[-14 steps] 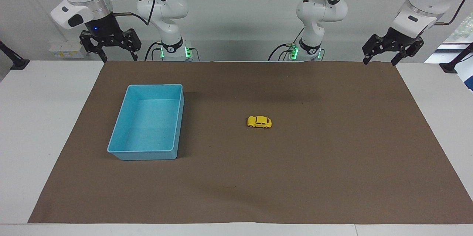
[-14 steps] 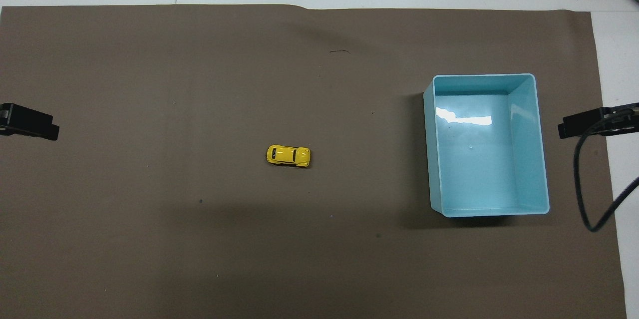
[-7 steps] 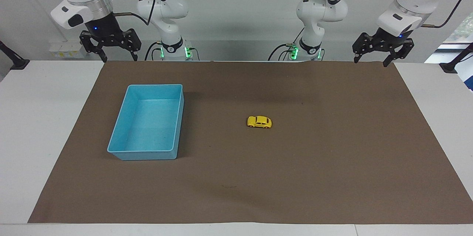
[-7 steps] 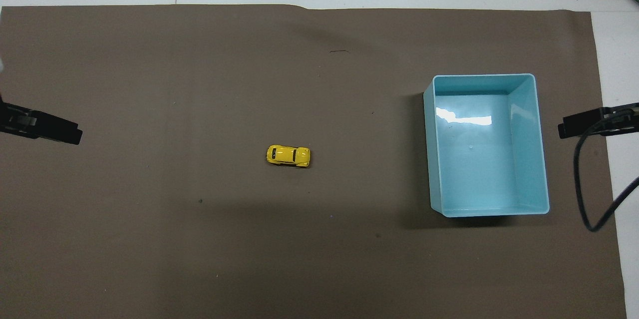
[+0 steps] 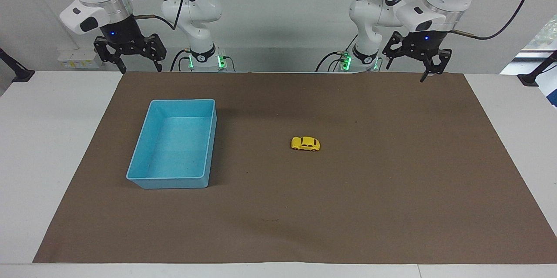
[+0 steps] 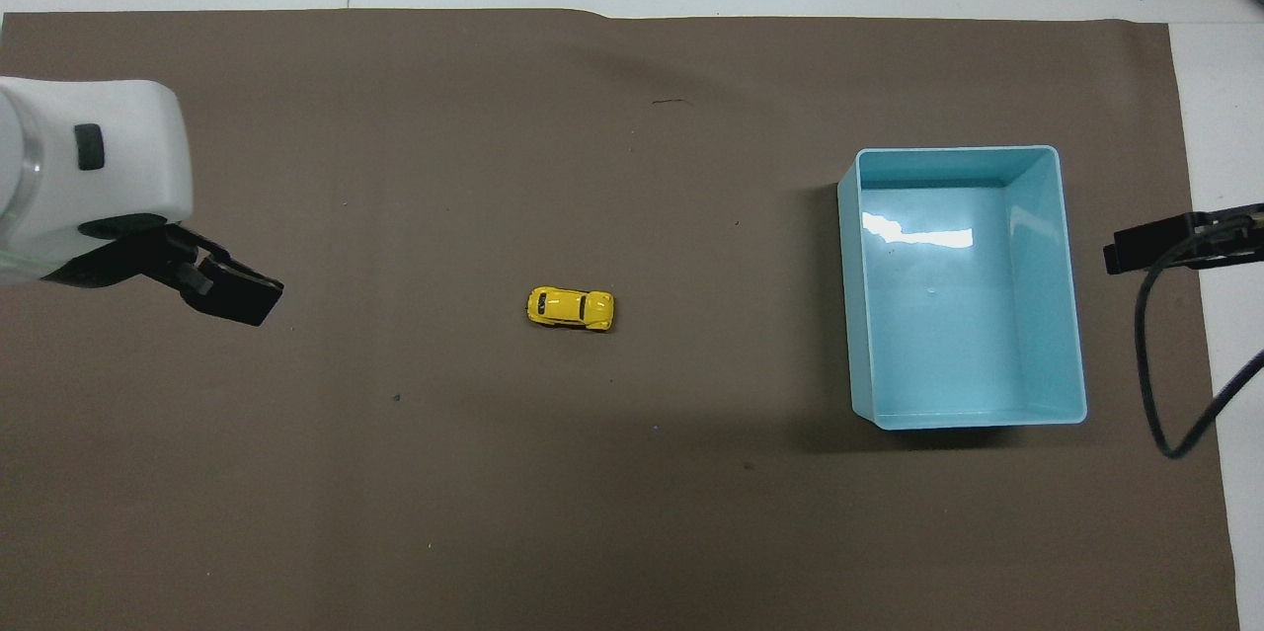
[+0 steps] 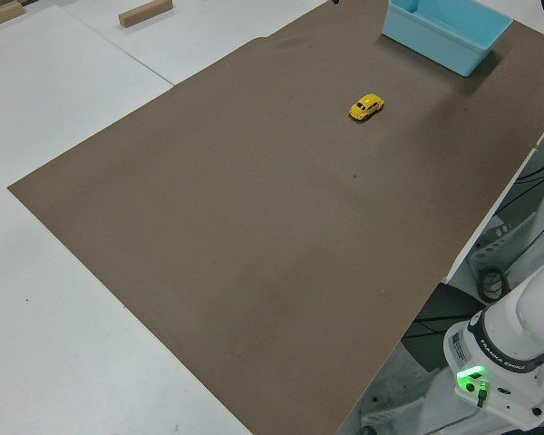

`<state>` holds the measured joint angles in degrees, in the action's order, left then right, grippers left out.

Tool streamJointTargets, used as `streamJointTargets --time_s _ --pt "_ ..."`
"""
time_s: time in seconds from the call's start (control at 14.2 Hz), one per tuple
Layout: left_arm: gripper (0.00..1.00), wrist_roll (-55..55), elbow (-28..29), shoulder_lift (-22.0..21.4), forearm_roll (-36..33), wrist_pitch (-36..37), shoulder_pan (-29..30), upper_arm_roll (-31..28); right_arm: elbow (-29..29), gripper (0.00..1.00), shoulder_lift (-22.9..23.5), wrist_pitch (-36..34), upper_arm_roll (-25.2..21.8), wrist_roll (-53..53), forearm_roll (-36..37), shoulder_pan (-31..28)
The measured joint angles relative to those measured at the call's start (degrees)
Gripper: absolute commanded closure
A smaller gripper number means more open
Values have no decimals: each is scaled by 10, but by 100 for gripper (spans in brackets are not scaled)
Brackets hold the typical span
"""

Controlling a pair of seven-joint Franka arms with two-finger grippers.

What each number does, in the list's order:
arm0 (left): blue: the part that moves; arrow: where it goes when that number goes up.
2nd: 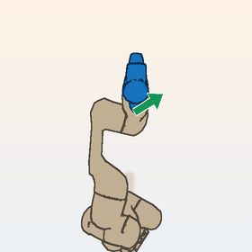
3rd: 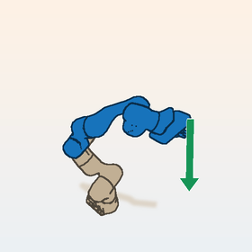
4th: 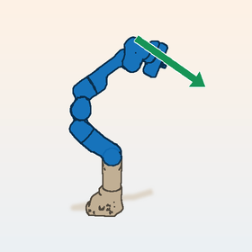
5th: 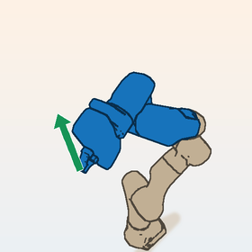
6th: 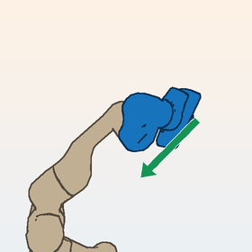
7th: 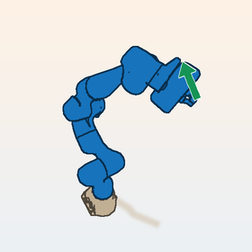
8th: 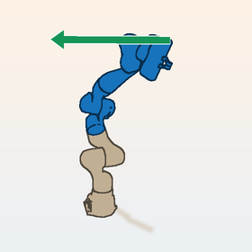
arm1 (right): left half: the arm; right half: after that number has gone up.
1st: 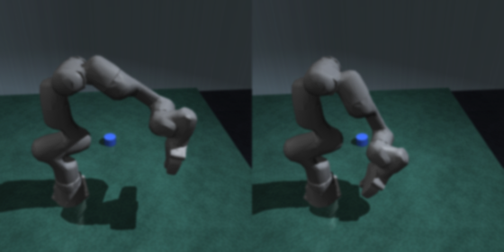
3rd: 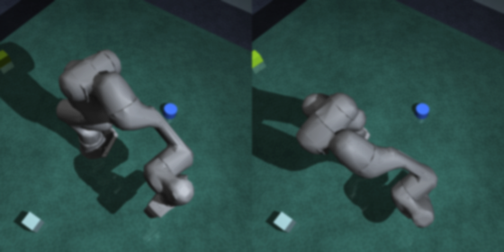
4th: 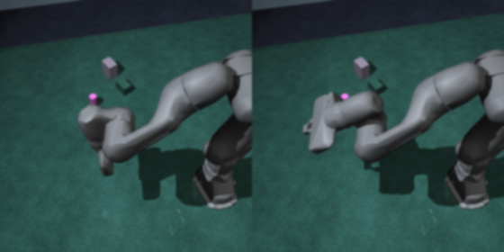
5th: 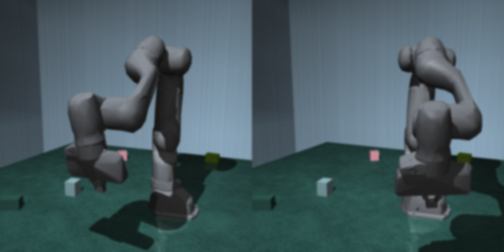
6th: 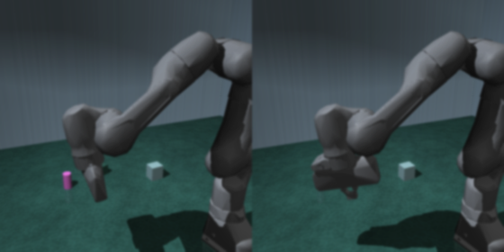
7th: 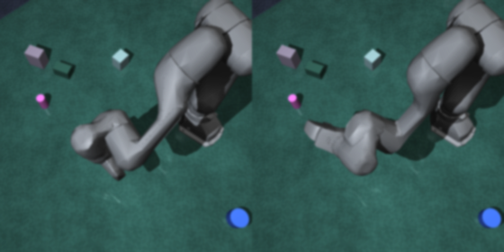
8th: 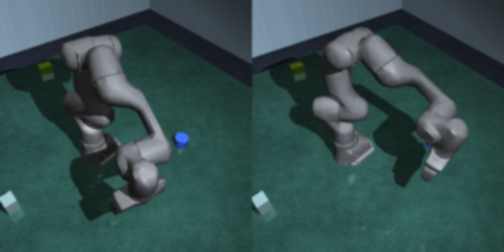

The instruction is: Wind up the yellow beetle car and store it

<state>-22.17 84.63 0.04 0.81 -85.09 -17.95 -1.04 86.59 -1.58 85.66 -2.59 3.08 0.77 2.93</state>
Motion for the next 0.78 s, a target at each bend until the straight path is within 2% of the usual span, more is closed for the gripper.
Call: streamJointTargets --time_s 0.35,0.56,0.78 --pt "0 -133 5 26 9 -41 -54 4 0 0 0 0 0 0 0 0" --pt "0 -239 17 50 31 -82 -58 3 0 0 0 0 0 0 0 0" --pt "0 -311 56 60 49 -134 -58 2 0 0 0 0 0 0 0 0"
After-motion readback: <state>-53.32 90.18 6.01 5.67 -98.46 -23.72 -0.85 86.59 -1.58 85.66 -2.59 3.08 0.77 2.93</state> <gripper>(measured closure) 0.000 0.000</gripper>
